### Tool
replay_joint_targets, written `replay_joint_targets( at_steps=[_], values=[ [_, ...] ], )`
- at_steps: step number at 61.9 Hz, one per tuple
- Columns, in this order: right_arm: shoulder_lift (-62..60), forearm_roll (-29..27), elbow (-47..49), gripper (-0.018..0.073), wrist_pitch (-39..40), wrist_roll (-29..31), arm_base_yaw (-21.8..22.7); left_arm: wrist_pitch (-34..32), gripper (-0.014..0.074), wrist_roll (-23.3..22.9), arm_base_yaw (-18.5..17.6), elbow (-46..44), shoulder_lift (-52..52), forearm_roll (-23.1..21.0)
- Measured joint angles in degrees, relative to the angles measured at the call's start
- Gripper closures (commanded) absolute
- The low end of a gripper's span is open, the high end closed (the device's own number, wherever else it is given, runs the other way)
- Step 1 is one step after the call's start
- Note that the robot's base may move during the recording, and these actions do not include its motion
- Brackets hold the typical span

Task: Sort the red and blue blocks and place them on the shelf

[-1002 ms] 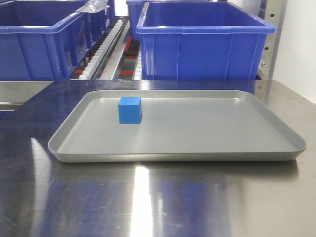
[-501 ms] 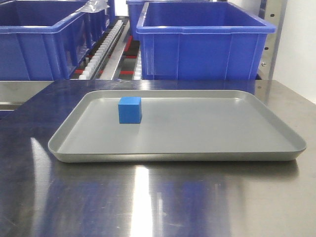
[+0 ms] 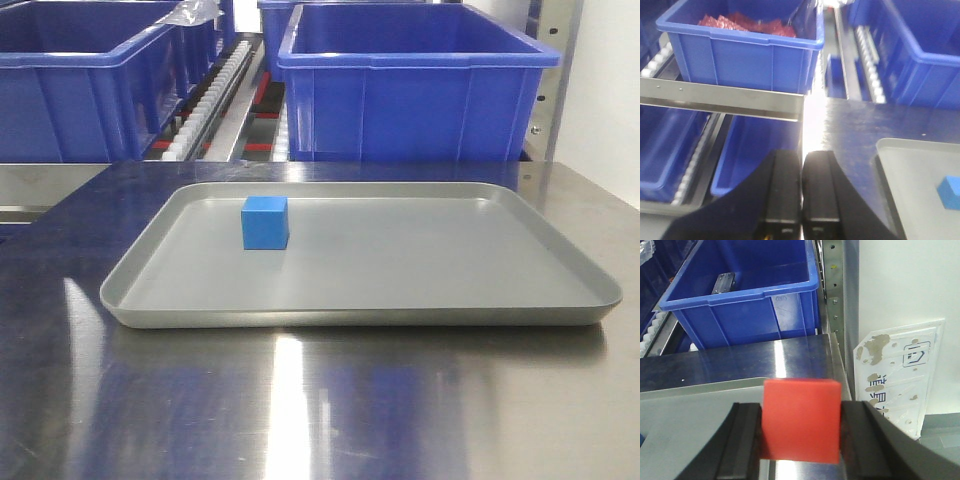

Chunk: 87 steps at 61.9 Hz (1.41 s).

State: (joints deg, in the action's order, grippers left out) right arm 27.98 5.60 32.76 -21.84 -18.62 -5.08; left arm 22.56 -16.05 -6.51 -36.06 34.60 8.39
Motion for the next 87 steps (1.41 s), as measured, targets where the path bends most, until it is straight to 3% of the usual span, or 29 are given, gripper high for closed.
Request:
replay_joint_targets(
  at_steps=[13, 76, 82, 87],
  values=[
    [0.0, 0.0, 0.0, 0.0501, 0.0, 0.0, 0.0, 4.1, 0.0459, 1.9, 0.0, -8.5, 9.9, -1.7],
    [0.0, 0.0, 0.0, 0.0501, 0.0, 0.0, 0.0, 7.7, 0.0458, 3.4, 0.0, -8.9, 12.4, -2.5],
    [0.0, 0.0, 0.0, 0.0501, 0.0, 0.0, 0.0, 7.6, 0.0421, 3.4, 0.0, -8.9, 12.5, -2.7],
    [0.0, 0.0, 0.0, 0.0501, 0.0, 0.0, 0.0, 6.3, 0.03, 3.4, 0.0, -8.9, 13.3, -2.8]
  ],
)
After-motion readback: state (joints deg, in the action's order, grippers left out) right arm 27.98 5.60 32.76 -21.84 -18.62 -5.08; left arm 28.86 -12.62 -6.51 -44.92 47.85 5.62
